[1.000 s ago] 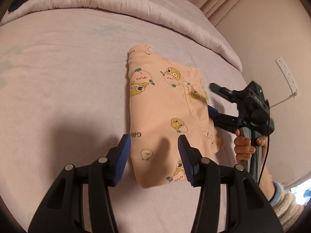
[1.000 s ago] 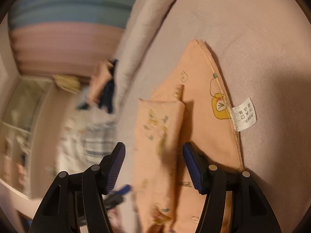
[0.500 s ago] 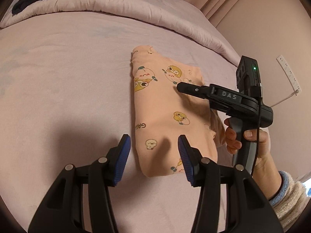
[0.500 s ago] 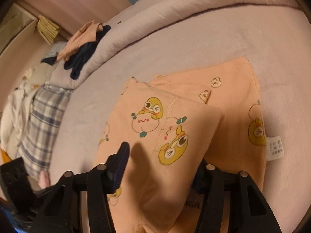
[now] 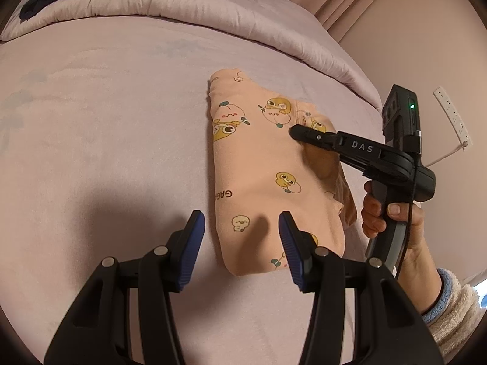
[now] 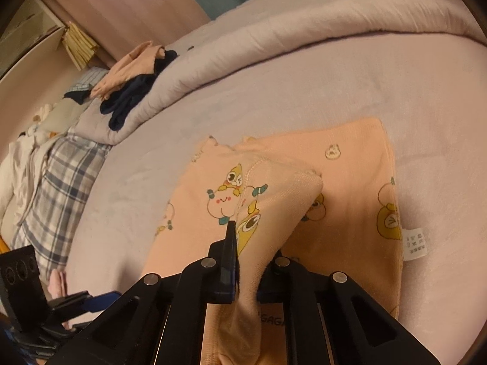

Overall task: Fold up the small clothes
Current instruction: 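Press and straighten the folded bundle with the right tool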

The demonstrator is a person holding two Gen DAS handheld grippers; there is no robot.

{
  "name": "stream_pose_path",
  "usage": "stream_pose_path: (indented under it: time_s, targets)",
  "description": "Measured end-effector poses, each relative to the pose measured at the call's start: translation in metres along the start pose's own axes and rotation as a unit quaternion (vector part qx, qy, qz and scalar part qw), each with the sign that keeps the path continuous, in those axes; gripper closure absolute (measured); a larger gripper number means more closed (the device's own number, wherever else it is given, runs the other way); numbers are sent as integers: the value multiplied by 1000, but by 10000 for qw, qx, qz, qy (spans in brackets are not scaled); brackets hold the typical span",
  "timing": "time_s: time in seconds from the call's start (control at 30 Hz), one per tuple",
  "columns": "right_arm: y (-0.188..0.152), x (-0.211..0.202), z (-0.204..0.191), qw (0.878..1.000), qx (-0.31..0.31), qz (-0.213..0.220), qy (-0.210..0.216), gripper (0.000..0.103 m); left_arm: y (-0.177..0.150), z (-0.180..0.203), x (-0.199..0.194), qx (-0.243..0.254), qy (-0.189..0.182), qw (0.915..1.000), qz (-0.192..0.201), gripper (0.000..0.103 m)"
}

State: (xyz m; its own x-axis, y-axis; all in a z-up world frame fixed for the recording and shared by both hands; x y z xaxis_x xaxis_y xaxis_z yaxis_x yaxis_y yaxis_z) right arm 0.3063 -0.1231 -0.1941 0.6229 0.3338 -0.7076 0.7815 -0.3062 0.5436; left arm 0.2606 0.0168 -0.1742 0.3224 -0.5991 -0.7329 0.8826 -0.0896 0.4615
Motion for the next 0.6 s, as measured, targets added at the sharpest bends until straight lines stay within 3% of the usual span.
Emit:
stream_pose_path:
  time_s: [0.27,0.6]
  targets:
    - [8,-8,-4,9998,-97,127,-108,93,-2,0,-1,-1,19,10000,1,53]
    - [33,-22,11,9976,-194,149,-646,94,0,-4,0,-63,10,10000,-49,53]
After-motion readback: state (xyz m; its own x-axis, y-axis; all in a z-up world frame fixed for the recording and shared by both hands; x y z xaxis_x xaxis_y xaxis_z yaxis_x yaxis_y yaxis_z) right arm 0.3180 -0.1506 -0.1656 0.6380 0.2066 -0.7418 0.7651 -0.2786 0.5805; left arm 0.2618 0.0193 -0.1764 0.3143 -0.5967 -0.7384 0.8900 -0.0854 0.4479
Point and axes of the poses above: each gripper's, at about its wrist camera, not at the fingertips, and x roughly the way its jaws point, z to its right, y to its top, the point moved 8 cm from there along x, roughly the way its jaws point, and after that the axes turned 4 degrees about -y, right-handed, at the moved point
